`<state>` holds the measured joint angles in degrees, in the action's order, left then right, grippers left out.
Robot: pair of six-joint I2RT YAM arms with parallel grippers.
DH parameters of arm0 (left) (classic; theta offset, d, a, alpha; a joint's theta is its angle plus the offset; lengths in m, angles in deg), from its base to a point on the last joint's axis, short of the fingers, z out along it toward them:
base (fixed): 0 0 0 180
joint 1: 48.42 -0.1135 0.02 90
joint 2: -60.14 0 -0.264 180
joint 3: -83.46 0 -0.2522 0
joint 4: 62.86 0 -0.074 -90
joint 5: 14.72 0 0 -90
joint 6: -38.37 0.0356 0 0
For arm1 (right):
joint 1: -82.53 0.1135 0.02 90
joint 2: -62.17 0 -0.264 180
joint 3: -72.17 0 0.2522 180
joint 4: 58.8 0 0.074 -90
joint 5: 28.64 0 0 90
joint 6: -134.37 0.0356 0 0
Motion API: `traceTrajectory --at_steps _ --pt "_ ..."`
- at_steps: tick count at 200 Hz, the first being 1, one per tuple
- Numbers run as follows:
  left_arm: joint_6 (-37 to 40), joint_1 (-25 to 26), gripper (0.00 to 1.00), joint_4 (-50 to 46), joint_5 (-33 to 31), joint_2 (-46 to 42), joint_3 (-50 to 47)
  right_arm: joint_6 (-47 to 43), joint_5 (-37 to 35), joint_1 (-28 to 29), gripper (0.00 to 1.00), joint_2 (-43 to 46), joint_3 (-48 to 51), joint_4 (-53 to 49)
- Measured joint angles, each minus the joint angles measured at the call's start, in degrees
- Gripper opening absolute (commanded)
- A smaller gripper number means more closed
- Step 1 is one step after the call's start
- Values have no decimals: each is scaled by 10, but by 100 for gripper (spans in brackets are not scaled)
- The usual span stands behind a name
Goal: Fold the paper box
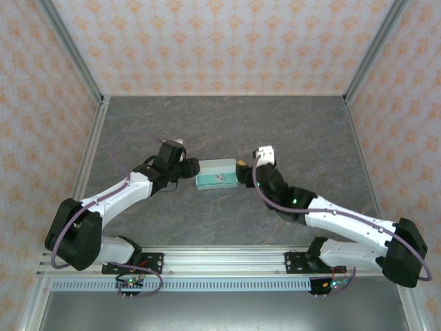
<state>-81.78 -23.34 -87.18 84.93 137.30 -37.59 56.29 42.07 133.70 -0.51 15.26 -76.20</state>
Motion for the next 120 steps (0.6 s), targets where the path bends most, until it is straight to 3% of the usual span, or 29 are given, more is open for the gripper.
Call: traceTrajectory --at_steps 41,77,120 --pt "0 0 52 0 0 0 0 19 118 -81 72 -133 -128 -81" --pt "0 0 52 0 0 0 -1 33 179 -96 69 -229 -171 -125" --pt "0 0 52 5 2 0 -17 52 219 -97 66 -269 -171 -145"
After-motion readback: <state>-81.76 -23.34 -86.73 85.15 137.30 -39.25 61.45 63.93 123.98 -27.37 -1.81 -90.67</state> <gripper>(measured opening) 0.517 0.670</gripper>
